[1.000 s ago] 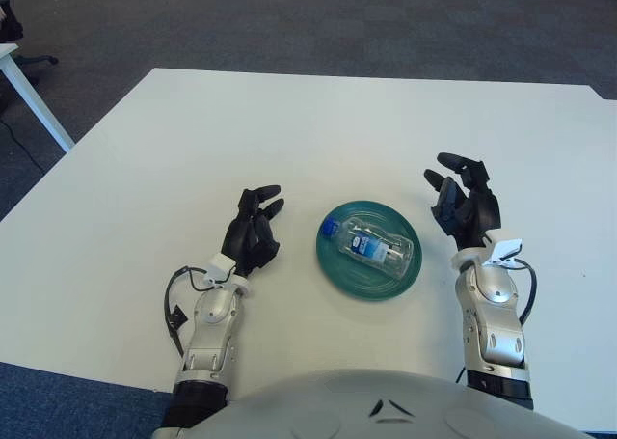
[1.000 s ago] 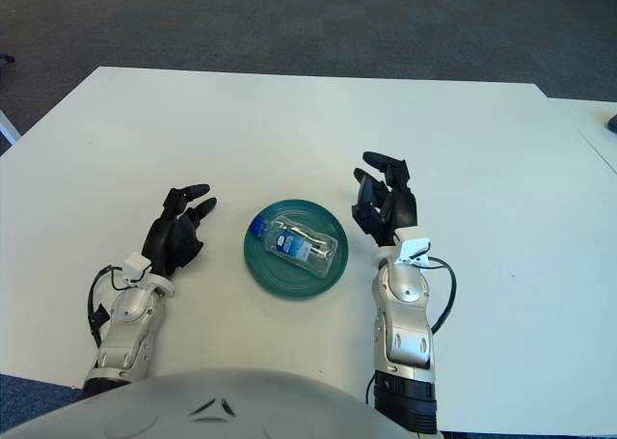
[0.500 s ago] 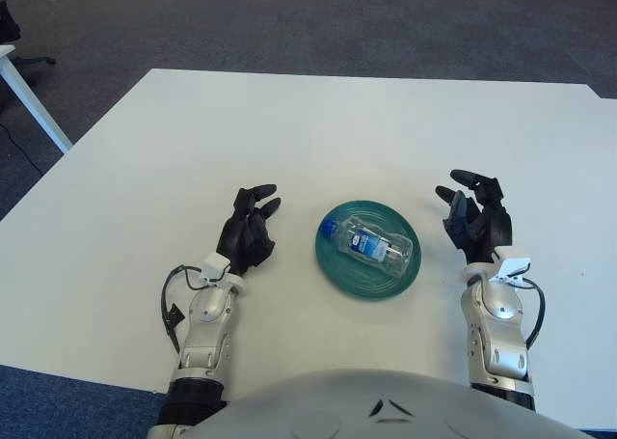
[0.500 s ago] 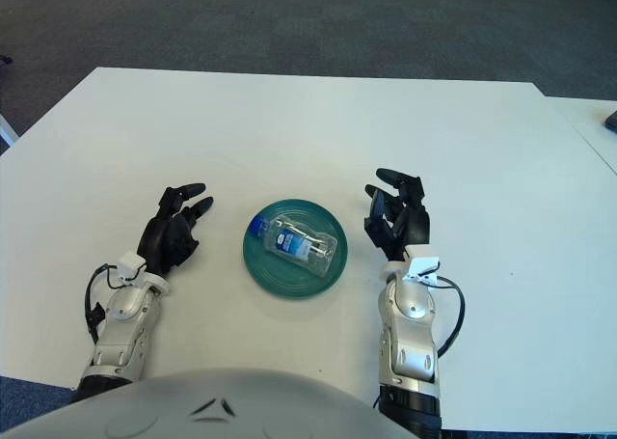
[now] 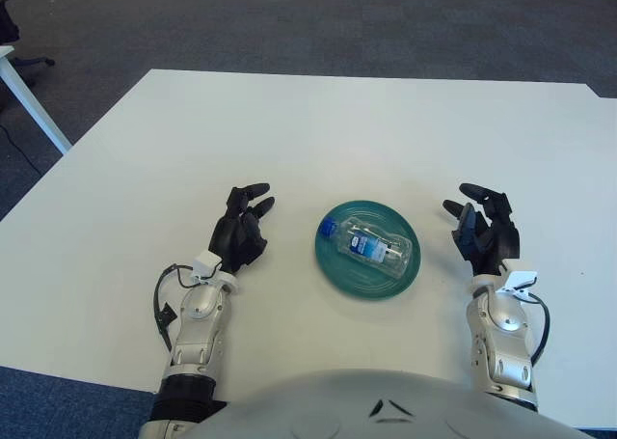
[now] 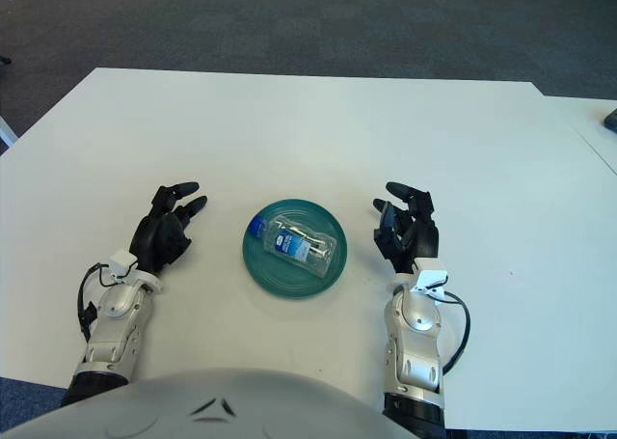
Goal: Put the bottle into the plate.
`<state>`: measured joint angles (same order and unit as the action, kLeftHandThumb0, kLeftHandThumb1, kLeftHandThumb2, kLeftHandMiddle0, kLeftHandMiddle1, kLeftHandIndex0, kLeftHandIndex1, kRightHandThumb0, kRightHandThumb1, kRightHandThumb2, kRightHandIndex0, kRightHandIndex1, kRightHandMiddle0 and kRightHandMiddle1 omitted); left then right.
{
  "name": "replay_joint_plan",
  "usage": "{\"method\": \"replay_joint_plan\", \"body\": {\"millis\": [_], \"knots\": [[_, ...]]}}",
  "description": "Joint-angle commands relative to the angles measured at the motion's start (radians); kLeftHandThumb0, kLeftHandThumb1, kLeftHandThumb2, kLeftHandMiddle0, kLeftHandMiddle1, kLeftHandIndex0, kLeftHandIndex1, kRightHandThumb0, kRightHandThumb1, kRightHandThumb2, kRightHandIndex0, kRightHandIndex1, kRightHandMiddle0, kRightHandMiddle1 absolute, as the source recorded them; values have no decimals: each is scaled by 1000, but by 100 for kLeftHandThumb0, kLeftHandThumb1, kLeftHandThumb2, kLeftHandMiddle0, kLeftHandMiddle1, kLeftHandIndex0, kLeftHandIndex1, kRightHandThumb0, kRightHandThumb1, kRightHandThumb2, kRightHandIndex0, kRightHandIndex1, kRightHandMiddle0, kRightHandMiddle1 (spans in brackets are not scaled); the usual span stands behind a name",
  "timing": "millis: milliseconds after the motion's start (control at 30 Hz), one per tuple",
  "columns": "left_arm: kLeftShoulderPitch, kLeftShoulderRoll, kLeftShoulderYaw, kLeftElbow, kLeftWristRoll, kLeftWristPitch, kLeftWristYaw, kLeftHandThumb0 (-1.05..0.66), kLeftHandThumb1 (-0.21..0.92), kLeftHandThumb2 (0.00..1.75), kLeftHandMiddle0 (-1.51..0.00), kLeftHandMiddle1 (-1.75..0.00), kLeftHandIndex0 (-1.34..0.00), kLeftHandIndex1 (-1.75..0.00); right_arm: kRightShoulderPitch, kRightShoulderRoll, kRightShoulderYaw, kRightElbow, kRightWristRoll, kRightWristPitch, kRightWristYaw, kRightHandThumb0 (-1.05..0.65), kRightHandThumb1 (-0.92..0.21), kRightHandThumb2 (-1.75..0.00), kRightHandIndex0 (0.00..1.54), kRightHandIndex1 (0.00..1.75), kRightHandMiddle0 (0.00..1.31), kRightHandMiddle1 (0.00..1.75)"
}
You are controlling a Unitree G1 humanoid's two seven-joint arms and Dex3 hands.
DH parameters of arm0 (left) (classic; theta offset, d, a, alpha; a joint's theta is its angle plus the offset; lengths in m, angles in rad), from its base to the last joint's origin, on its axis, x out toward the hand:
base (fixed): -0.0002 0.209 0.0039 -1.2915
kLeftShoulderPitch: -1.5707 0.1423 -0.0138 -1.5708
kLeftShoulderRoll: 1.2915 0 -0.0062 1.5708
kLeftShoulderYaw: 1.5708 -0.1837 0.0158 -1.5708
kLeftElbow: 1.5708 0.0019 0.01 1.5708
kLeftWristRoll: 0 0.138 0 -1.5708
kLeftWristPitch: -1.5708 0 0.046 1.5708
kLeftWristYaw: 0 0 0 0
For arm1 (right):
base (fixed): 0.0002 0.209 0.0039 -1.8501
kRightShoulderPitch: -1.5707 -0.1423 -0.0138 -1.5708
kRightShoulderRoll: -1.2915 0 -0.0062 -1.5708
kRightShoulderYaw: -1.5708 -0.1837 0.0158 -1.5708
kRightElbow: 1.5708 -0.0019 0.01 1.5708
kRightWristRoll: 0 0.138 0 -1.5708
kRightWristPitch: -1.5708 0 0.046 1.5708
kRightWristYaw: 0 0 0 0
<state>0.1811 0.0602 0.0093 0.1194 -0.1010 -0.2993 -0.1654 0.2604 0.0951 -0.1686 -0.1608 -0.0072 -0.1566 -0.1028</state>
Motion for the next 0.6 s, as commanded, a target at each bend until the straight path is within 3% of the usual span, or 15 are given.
{"method": "replay_joint_plan", "body": {"millis": [0,567], "knots": [[17,14,12,33,-2,33,-9,-58,92,101,-37,-39,0,-106,3,13,2,28,15,-38,-12,-57,-91,-71,42,79,20,120],[17,25,20,29,-14,36,-19,-58,92,101,-37,-39,0,-106,-11,5,2,138,9,-91,-36,-56,-88,-76,47,81,19,118]]}}
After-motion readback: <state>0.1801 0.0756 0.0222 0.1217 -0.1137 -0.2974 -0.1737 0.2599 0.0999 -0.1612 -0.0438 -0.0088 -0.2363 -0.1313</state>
